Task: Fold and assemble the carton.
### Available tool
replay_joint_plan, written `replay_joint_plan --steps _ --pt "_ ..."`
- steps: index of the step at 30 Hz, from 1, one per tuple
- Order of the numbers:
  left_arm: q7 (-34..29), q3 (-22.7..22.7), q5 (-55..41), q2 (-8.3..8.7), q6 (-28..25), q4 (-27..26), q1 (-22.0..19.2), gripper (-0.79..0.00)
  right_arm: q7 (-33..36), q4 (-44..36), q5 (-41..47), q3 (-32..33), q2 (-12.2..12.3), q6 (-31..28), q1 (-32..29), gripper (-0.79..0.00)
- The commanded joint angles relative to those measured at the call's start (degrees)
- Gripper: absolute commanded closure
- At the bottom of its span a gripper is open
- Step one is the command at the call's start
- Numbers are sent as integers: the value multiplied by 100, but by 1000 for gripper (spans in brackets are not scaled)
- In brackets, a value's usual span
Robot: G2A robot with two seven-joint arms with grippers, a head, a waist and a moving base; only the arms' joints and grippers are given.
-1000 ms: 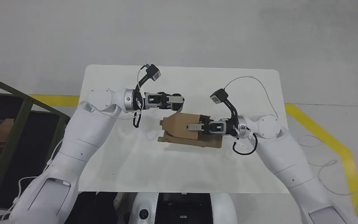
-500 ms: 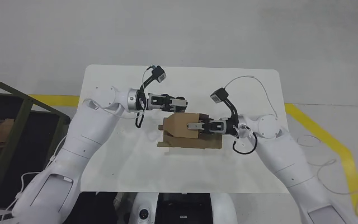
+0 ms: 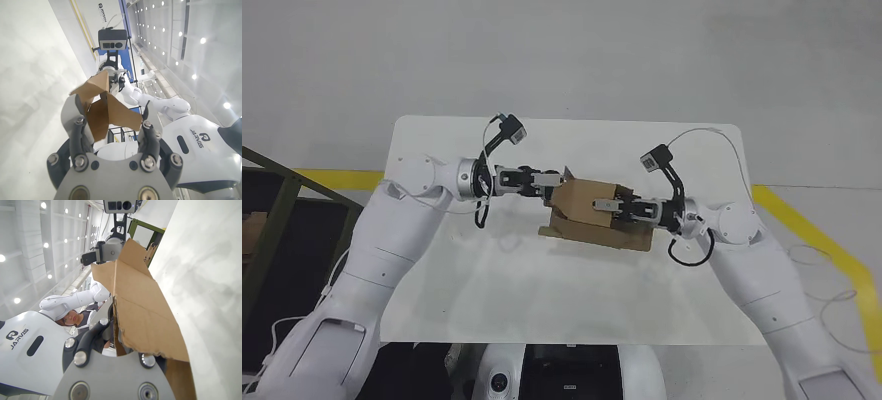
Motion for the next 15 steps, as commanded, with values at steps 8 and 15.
replay_joint_plan --steps 8,15 --pt "-9 118 -130 -34 24 -26 -41 -785 -81 -113 -67 38 2 129 -38 0" --pt "-72 -35 -324 -11 -52 -161 -20 -785 -225 -83 -229 110 11 164 -52 0"
